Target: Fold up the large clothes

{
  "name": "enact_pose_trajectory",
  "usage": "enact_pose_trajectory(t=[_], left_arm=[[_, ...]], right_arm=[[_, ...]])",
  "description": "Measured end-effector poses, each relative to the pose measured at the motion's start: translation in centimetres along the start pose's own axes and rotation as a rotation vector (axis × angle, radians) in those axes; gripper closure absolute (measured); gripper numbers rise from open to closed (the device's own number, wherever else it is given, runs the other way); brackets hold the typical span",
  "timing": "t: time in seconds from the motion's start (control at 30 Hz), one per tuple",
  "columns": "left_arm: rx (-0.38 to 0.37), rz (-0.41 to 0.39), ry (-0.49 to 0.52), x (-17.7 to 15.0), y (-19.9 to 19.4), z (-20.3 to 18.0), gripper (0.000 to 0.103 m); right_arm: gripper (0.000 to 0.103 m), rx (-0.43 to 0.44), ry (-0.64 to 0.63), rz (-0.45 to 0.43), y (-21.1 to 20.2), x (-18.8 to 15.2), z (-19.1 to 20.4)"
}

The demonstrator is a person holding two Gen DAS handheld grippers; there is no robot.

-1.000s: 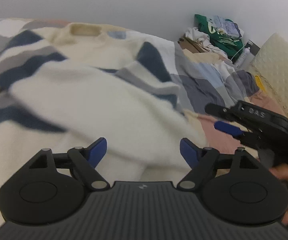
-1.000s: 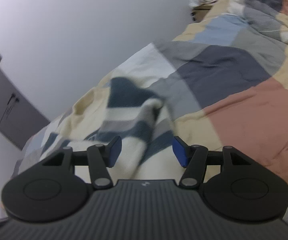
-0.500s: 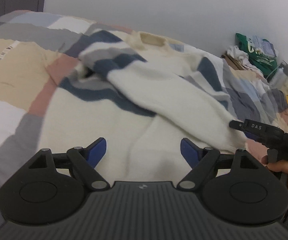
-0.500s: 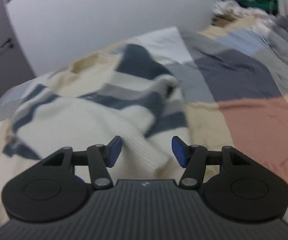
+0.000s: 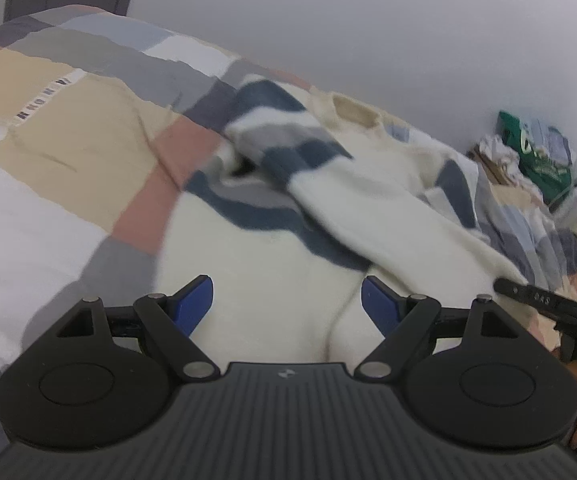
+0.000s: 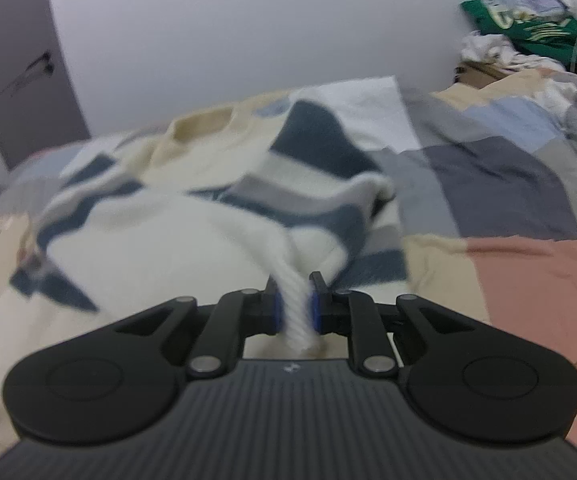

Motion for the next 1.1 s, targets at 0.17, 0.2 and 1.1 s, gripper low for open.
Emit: enact_pose_trajectory(t=[0.17, 0.2, 1.1], left_arm=[[0.027, -0.004, -0.063, 0.8, -0.3, 2.0, 0.018], [0.039, -0.002, -0.08, 0.8, -0.3, 2.6, 0.018], [0.153, 0.046, -0.56, -1.8, -1.8, 12.7, 0.018]], right_arm=[[0.082, -0.046, 0.059, 0.067, 0.6, -1.4, -1.7], [0.079, -0.041, 0.084, 0.071, 0.3, -1.5, -2.0], [0.019, 0.401, 0.69, 0.319, -4.9, -7.4, -2.8]])
Point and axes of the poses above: each gripper's, at about its wrist camera, not at the fingertips, and y roughly the way its jaws point, z to its left, x to its top, the point moved 6 cm from there along y, roughly the way its jaws point, and after that the axes turned 4 degrees about -z, right-handed, at the moved point
